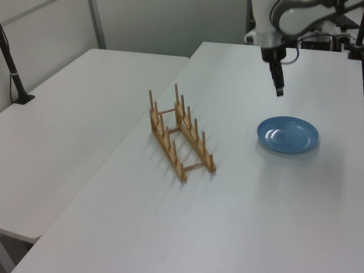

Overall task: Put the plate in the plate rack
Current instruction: 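Lower the gripper to the blue plate's rim and close on it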

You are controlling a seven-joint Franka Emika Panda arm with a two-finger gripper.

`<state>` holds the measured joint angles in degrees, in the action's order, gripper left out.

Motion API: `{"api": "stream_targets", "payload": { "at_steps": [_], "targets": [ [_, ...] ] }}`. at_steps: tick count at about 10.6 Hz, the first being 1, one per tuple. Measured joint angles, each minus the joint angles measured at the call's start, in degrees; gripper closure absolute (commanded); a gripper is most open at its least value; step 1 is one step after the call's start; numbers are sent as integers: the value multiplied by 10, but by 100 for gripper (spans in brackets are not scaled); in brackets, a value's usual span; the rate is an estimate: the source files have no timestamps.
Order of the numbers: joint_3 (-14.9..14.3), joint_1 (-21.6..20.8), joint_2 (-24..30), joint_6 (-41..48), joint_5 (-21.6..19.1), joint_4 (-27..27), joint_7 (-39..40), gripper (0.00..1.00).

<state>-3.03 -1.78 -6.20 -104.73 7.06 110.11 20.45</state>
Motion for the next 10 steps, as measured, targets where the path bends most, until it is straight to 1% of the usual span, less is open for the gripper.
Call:
{"api": "stream_targets", "payload": {
  "at_steps": [1, 3, 4, 6, 8, 9, 10],
  "targets": [
    [0, 0, -18, -2, 8, 6, 3, 37],
    [0, -1, -60, -16, 25, 7, 5, 56],
    [0, -2, -78, -26, 28, 7, 6, 57],
    [0, -3, -96, -29, 29, 6, 6, 66],
    [0, -3, -104, -29, 29, 6, 6, 85],
    [0, -4, -107, -29, 29, 5, 6, 93],
    [0, -5, -110, -29, 29, 4, 6, 99]
  ]
}}
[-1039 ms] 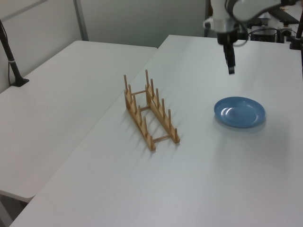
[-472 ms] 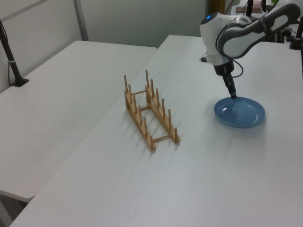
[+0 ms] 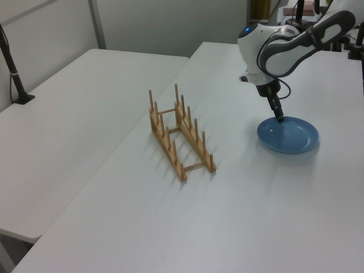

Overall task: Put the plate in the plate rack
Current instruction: 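Lift the blue plate by its rim, tilting it upright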

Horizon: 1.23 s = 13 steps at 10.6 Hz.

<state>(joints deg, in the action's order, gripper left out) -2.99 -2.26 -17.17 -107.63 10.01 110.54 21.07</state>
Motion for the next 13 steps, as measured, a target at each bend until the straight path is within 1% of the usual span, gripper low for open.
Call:
{"api": "stream_targets", "payload": {
  "at_steps": [3, 5, 6, 7, 9, 10, 11, 13],
  "targets": [
    [0, 0, -1, 0, 0, -8, 3, 100],
    [0, 0, 0, 0, 0, -29, 3, 100],
    [0, 0, 0, 6, 0, -49, 3, 100],
    [0, -1, 2, 34, 0, -79, 3, 100],
    [4, -4, 12, 104, 0, -166, 3, 100],
    [6, -11, 19, 122, -1, -208, 2, 100],
    [7, -20, 25, 128, -1, -239, -8, 100],
    [9, -36, 27, 116, -2, -281, -77, 100]
  ]
}}
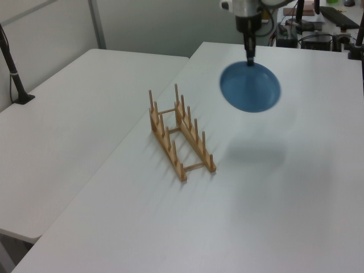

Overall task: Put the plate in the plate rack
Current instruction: 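Lift the blue plate by its rim, tilting it upright, then carry the upright plate over the wooden rack and lower it between pegs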

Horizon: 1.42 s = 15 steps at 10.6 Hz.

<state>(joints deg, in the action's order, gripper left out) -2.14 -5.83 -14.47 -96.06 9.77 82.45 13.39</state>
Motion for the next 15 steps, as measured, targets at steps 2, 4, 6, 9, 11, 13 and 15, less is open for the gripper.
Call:
{"api": "stream_targets", "payload": {
  "at_steps": [2, 4, 6, 9, 11, 13, 15],
  "targets": [
    [0, -24, 0, -68, -1, -24, -112, 100],
    [1, -62, -2, -126, 38, -28, -228, 100],
    [2, -103, -7, -168, 128, -28, -336, 100],
    [2, -138, -26, -202, 247, -26, -443, 100],
    [2, -147, -40, -220, 310, -23, -490, 100],
    [2, -157, -54, -221, 333, -22, -509, 100],
    [2, -160, -61, -221, 341, -19, -510, 100]
  ]
}}
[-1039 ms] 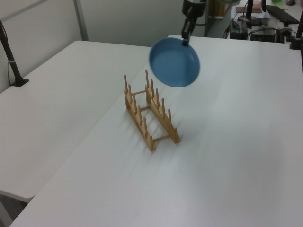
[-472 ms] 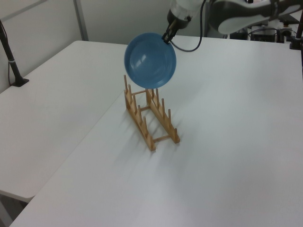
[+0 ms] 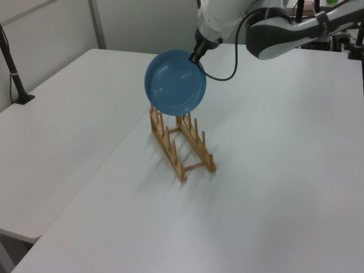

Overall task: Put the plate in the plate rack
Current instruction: 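Carry the upright plate over the wooden rack and lower it between pegs, then open the gripper and raise it away from the plate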

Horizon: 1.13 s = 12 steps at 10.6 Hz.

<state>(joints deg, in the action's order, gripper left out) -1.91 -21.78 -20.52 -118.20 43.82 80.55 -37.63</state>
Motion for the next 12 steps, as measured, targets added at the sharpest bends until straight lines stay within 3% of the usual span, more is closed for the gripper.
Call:
{"api": "stream_targets", "payload": {
  "at_steps": [3, 5, 9, 10, 11, 12],
  "targets": [
    [0, -11, -9, 0, 25, 13, -18, 99],
    [0, -14, -13, 0, 33, 19, -24, 89],
    [0, -20, -13, 0, 59, 30, -27, 80],
    [0, -25, -13, 0, 68, 30, -27, 69],
    [1, -31, -13, 0, 75, 31, -30, 66],
    [1, -36, -13, 0, 80, 32, -35, 57]
  ]
}}
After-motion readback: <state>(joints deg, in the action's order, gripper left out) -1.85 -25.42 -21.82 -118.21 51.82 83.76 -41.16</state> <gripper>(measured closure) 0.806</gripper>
